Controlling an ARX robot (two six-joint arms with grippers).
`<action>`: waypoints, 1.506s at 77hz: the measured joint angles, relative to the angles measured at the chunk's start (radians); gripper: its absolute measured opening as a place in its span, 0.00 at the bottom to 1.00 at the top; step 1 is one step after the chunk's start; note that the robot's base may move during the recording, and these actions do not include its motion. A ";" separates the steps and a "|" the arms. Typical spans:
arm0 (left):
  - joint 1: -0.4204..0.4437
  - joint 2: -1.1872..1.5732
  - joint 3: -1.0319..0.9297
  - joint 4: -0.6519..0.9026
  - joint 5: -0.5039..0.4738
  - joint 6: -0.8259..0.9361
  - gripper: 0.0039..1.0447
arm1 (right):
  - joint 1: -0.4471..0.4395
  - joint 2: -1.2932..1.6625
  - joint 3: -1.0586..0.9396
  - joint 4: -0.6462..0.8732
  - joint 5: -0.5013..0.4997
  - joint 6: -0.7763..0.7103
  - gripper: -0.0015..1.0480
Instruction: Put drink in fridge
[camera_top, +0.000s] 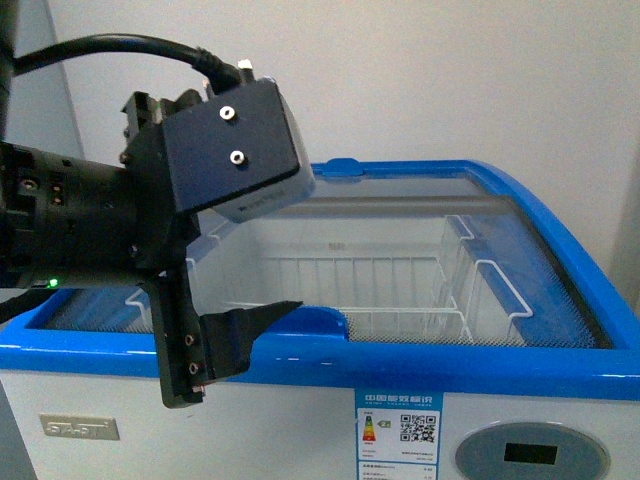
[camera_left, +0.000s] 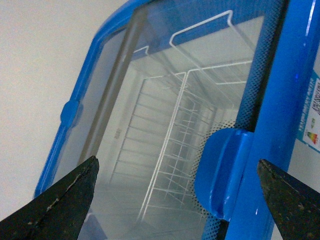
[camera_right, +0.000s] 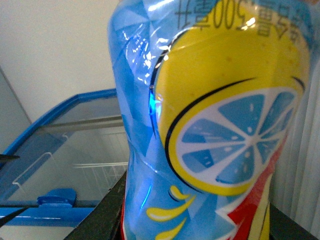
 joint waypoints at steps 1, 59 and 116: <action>-0.001 0.005 0.003 -0.006 0.001 0.010 0.92 | 0.000 0.000 0.000 0.000 0.000 0.000 0.38; 0.040 0.335 0.329 -0.070 -0.003 0.120 0.92 | 0.000 0.000 0.000 0.000 0.000 0.000 0.38; 0.040 0.711 0.888 0.125 -0.371 0.103 0.92 | 0.000 0.000 0.000 0.000 0.001 0.000 0.38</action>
